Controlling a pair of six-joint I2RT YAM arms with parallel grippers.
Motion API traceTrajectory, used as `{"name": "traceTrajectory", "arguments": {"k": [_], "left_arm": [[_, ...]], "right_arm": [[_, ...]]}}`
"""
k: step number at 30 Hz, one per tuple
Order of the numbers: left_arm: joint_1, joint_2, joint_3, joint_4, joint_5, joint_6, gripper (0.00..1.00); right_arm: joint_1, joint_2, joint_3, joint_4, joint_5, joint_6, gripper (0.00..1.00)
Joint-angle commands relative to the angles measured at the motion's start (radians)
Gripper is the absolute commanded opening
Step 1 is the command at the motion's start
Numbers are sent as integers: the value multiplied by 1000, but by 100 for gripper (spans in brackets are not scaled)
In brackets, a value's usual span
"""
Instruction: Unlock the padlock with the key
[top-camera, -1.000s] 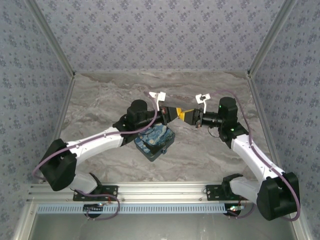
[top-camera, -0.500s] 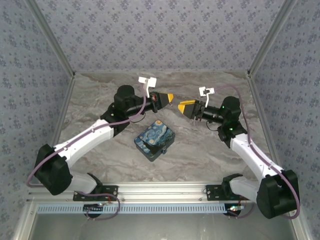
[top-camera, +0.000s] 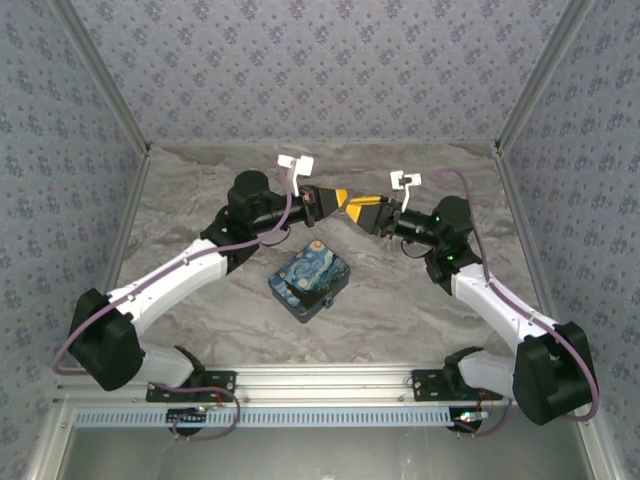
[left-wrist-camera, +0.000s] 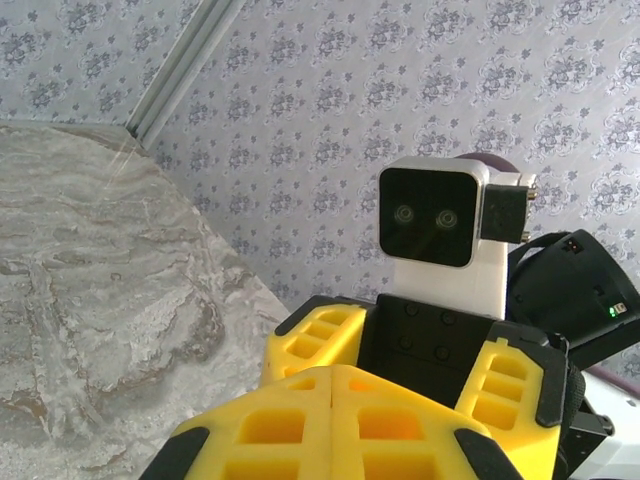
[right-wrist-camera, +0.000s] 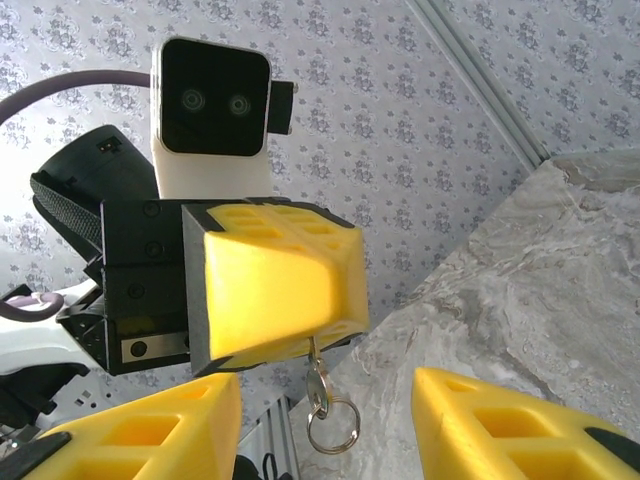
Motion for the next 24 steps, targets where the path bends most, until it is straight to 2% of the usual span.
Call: {"name": "traceTrajectory", "arguments": {"k": [1,12,24], "left_arm": [[6,-5,-2,51,18,-12,0],[5,1,-9,58,4,-16,0],[5,-1,-15,55,-6,-16,0]], "right_arm": [[12,18,-1,30,10,12,48],[43,52,9,26,15,9,40],[33,49,23,8,14,9,26]]}}
